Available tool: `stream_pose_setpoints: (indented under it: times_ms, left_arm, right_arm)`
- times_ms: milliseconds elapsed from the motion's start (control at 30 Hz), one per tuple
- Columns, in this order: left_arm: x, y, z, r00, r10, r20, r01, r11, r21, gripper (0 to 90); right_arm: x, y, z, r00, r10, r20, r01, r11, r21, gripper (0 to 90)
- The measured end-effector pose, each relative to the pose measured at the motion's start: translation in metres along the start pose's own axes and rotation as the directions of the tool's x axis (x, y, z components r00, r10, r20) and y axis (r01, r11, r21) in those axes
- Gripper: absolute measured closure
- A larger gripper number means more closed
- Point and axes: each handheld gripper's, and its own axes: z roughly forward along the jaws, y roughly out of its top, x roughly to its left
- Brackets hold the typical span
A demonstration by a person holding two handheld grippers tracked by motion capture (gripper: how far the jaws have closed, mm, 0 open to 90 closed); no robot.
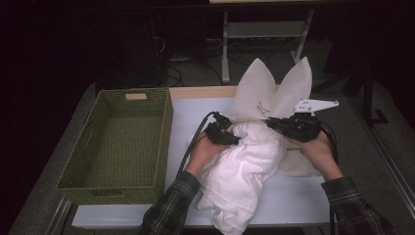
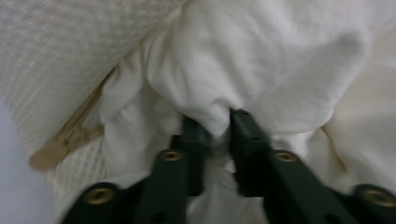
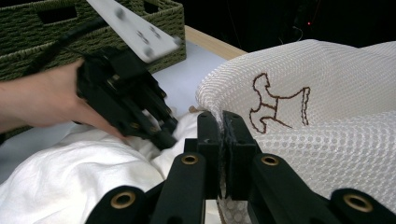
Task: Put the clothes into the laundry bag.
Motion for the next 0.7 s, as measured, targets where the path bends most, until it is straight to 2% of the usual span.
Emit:
stream_pose_setpoints:
  times_ms: [67,133,233,333,500,600,700]
  left_arm:
    - [-0.002,0.007,0.007,1.0,0.004,-0.001,-0.004,0.9997,-0.024,85.4]
    - [-0.005,0.015,0.012,0.9997,0.017,-0.018,-0.018,0.9987,-0.047,85.8]
    - [-0.008,0.025,0.017,0.9984,0.011,-0.056,-0.015,0.9964,-0.084,85.9]
    - [-0.01,0.024,0.017,0.998,0.013,-0.062,-0.018,0.9973,-0.071,82.9]
    - [-0.007,0.017,-0.001,0.9993,-0.02,-0.032,0.017,0.9974,-0.07,67.3]
    - [-0.01,0.013,-0.02,0.9997,-0.02,-0.014,0.019,0.9971,-0.074,56.3]
    - [-0.019,0.01,-0.039,0.999,-0.023,0.039,0.026,0.9964,-0.081,43.9]
  right_arm:
    - [0.0,0.0,-0.001,1.0,0.0,-0.001,0.0,1.0,-0.004,86.4]
    - [0.0,0.0,-0.001,1.0,0.001,0.0,-0.001,1.0,-0.005,86.4]
    - [0.0,0.0,0.0,1.0,-0.001,0.0,0.001,1.0,-0.003,86.4]
    - [-0.002,-0.001,-0.001,1.0,0.001,0.007,-0.001,1.0,0.0,86.3]
    - [-0.004,-0.003,-0.001,0.9999,0.007,0.01,-0.007,1.0,0.002,86.3]
    - [-0.004,-0.004,0.0,0.9999,0.004,0.013,-0.004,1.0,0.005,86.3]
    - [-0.004,-0.004,0.001,0.9999,0.001,0.014,-0.001,1.0,0.008,86.3]
